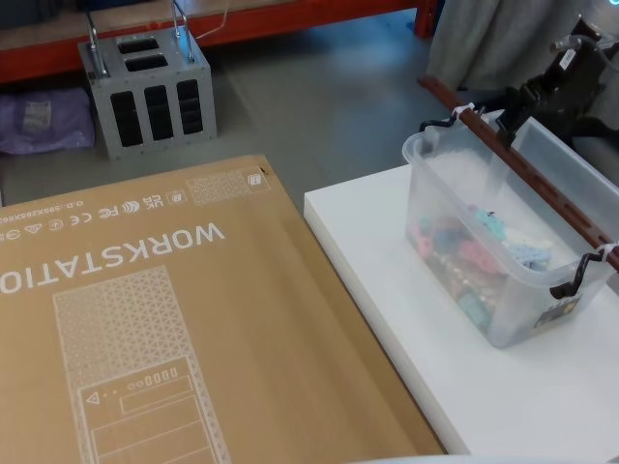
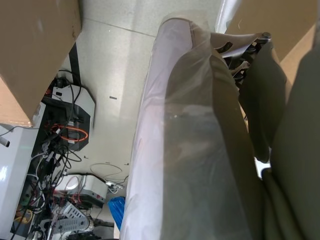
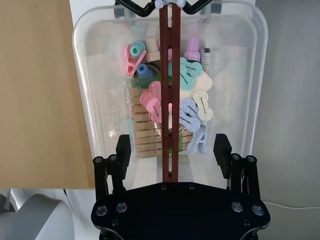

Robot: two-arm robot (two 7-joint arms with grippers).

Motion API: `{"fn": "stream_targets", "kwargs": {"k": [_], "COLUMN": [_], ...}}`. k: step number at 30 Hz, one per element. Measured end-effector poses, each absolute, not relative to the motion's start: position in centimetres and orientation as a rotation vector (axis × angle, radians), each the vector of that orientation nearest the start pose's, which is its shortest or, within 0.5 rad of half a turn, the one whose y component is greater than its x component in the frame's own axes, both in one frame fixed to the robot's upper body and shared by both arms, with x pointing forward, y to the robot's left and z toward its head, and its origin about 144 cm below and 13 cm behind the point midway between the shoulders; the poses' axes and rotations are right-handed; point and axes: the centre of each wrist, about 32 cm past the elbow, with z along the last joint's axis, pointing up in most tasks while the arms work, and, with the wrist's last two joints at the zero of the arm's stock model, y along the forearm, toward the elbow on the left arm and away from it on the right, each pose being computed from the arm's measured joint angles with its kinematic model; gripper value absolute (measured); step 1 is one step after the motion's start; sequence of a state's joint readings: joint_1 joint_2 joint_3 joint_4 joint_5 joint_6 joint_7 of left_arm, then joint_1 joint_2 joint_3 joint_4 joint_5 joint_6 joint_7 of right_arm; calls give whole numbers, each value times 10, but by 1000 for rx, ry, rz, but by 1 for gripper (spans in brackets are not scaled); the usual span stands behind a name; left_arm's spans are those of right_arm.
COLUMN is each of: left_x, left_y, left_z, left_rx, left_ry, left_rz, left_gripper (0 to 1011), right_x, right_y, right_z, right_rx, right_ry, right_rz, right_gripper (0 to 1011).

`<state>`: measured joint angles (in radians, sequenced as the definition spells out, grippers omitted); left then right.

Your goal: Use one hand to grasp the basket and place it at the designated location.

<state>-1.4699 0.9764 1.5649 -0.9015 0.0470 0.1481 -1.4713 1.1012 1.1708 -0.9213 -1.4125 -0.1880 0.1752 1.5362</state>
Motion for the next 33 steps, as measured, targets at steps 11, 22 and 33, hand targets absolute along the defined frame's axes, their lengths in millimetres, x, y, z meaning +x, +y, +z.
{"fn": "stream_targets", "kwargs": {"k": [11,22,33], "left_x": [616,616,616], "left_y": [497,497,497], "left_z": [1394,1394,1394], "left_rx": [1629,1629,1629], "left_ry": [169,169,169], "left_rz": [176,176,176], "left_gripper": [0,0,0], "right_x": [552,552,563], "right_y": [-451,-452,-453], "right_z": [1447,1448,1424], "right_rx": [-1512,-1508,-1508], "right_ry": [-153,-153,-110], "right_rz": [-168,-168,-114], "right_gripper": [1002,1001,1001]}}
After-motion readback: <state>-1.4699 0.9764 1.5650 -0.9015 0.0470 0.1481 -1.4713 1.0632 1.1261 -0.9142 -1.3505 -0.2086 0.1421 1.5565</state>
